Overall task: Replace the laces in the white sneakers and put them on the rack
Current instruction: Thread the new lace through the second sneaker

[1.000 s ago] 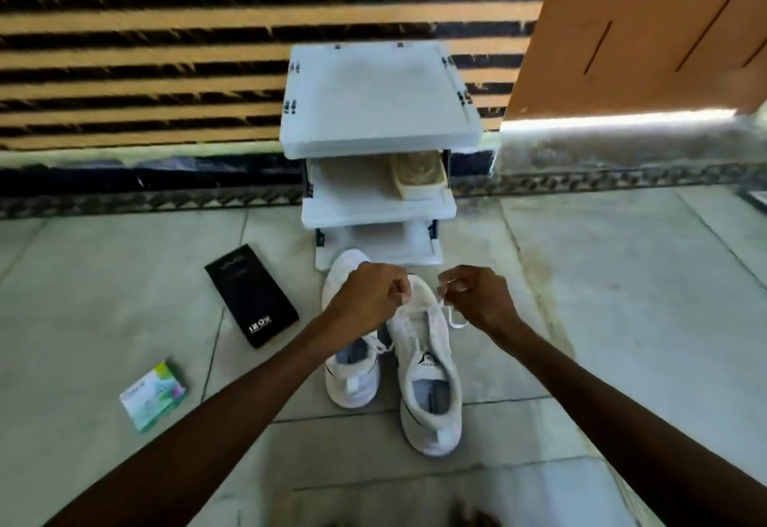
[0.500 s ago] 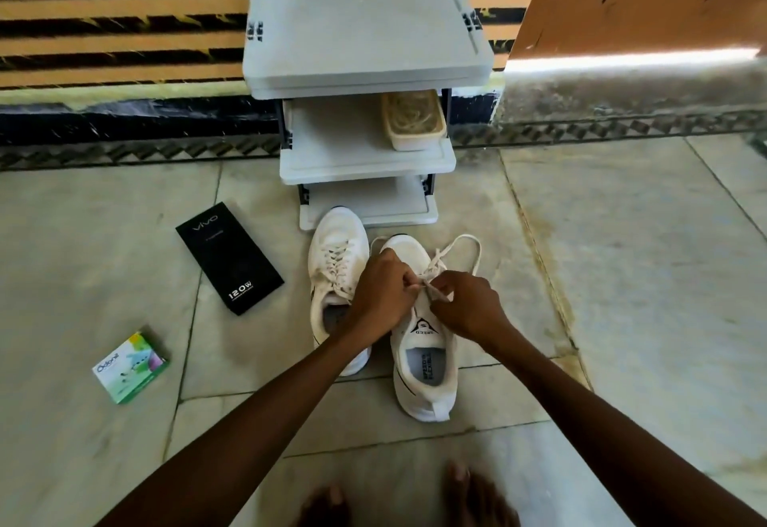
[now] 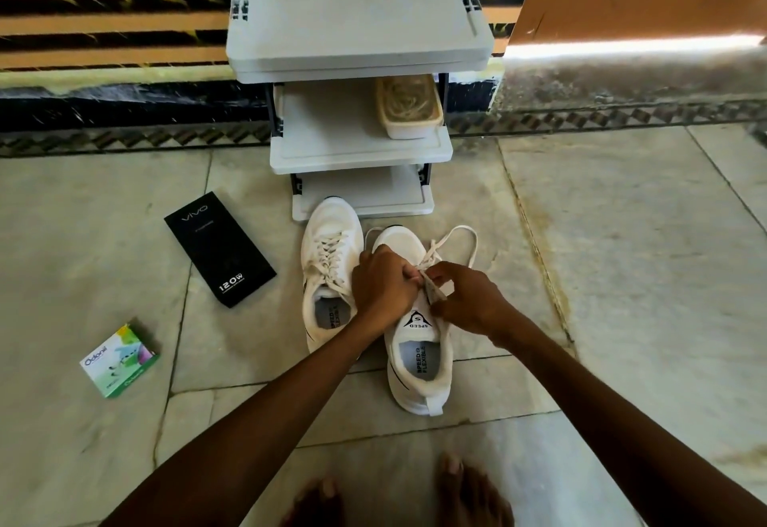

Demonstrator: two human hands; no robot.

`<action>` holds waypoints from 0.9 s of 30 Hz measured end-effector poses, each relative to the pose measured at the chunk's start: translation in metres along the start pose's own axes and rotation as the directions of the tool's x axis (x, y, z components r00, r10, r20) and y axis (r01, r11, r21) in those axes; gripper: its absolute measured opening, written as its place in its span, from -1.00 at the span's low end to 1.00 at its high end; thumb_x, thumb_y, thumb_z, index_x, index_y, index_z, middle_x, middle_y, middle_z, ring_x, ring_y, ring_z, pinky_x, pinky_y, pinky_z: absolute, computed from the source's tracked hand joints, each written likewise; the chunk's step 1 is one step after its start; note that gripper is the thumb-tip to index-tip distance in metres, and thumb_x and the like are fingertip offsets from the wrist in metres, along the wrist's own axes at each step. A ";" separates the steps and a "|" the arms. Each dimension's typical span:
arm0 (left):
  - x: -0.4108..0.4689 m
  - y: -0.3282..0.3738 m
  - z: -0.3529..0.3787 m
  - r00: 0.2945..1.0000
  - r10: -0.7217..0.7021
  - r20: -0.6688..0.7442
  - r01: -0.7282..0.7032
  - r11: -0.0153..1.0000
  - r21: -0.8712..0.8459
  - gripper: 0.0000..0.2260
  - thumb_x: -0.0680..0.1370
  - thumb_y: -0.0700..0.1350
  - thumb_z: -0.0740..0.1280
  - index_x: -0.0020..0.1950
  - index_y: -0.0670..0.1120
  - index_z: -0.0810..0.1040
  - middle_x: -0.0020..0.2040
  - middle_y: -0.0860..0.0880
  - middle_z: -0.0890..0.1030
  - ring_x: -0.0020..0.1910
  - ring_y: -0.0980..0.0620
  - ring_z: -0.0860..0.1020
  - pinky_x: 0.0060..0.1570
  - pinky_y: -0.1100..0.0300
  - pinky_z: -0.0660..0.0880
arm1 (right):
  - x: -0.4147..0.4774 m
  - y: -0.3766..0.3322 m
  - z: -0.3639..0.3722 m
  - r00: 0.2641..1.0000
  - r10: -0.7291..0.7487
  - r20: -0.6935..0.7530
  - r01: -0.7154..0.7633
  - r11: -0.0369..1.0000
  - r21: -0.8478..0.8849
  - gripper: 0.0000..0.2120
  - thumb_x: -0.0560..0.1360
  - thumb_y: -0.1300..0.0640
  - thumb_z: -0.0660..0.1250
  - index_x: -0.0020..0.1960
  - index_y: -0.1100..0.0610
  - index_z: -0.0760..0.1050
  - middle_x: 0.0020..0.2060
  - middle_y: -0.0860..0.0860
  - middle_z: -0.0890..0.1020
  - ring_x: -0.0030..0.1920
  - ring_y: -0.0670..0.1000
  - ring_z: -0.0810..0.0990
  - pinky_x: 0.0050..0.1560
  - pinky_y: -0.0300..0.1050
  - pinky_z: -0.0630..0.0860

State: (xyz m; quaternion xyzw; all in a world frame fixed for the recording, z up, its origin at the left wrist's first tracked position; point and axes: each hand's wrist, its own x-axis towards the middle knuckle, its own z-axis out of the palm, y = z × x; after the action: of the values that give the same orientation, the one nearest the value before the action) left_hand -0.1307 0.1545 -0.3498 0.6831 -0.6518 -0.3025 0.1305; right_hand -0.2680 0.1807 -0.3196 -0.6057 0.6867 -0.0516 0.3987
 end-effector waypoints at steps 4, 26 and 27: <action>0.002 0.003 0.005 0.998 -0.060 -0.037 0.060 0.998 0.001 -0.97 0.47 -0.06 0.48 -0.13 0.04 0.73 0.05 0.01 0.63 0.14 -0.07 0.48 0.08 0.05 0.47 | 0.004 0.003 -0.016 0.982 0.016 0.186 -0.082 0.931 0.355 -0.75 0.56 0.16 0.36 0.22 0.17 0.54 0.09 0.07 0.61 -0.08 0.02 0.64 -0.13 -0.12 0.64; 0.008 0.004 -0.012 0.957 -0.066 0.281 0.079 0.996 -0.036 -0.65 0.36 -0.11 0.55 0.13 0.03 0.67 0.19 -0.07 0.62 0.22 -0.15 0.53 0.26 0.00 0.45 | 0.010 -0.031 -0.098 0.622 -0.042 -0.782 0.629 0.623 0.466 -0.70 0.42 0.49 0.16 -0.23 0.11 0.44 -0.33 -0.03 0.51 -0.29 -0.06 0.53 -0.12 -0.03 0.62; 0.009 0.003 -0.010 0.962 -0.045 0.269 0.057 0.998 -0.036 -0.67 0.36 -0.11 0.54 0.11 0.03 0.67 0.21 -0.09 0.58 0.24 -0.18 0.50 0.28 -0.02 0.43 | 0.006 -0.037 -0.114 0.668 -0.002 -0.744 0.652 0.483 0.584 -0.72 0.47 0.47 0.16 -0.21 0.12 0.41 -0.31 0.00 0.50 -0.28 -0.04 0.52 -0.06 -0.02 0.63</action>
State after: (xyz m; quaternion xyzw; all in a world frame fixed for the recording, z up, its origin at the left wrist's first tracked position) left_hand -0.1277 0.1438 -0.3427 0.6495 -0.6388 -0.4095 0.0483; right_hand -0.3079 0.1187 -0.2250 -0.4161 0.5300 -0.6544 0.3430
